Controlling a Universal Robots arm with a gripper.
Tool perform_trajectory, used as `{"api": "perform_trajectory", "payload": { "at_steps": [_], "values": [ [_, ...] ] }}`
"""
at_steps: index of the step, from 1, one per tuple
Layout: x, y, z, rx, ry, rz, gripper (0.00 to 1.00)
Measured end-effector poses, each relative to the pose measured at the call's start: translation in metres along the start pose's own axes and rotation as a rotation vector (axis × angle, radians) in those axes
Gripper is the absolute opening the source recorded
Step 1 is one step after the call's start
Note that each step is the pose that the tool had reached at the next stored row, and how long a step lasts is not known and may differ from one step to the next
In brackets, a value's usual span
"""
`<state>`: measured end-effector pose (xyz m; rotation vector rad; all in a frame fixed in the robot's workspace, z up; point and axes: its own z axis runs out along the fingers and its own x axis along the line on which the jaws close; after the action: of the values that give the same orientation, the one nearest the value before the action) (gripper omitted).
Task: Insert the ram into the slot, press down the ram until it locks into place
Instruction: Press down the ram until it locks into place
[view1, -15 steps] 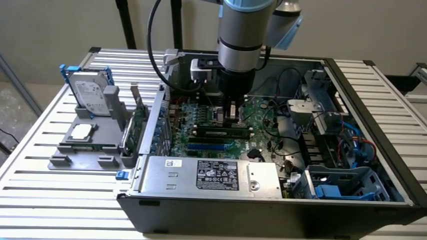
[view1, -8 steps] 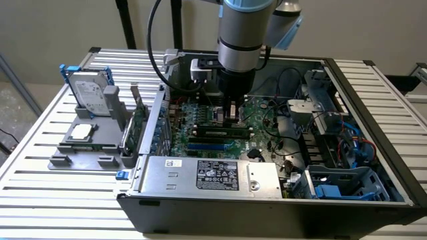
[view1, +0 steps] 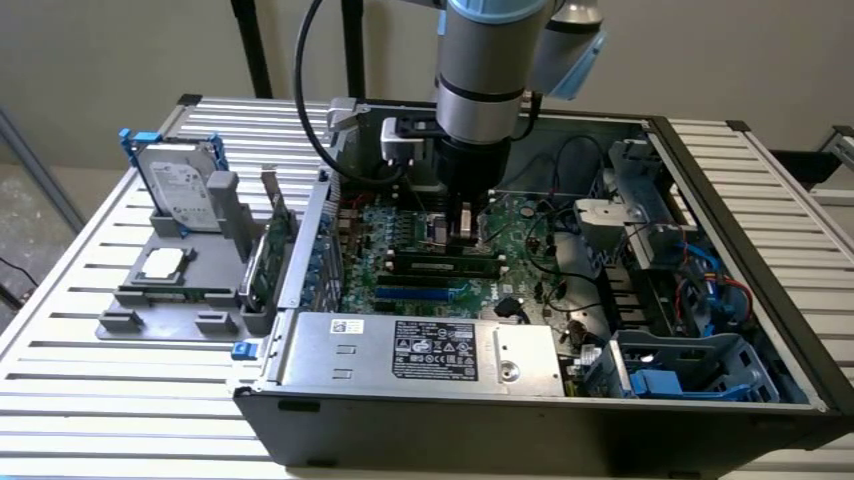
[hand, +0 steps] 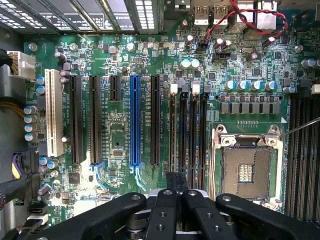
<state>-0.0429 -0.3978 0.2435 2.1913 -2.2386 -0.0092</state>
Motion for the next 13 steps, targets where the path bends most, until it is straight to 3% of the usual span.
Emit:
{"api": "perform_trajectory", "payload": {
  "at_steps": [10,13],
  "values": [
    [-0.001,-0.0001,0.0102,0.0013,0.0000,0.000,0.11],
    [-0.001,0.0005,0.0150,0.0051,0.0014,0.000,0.11]
  ]
}}
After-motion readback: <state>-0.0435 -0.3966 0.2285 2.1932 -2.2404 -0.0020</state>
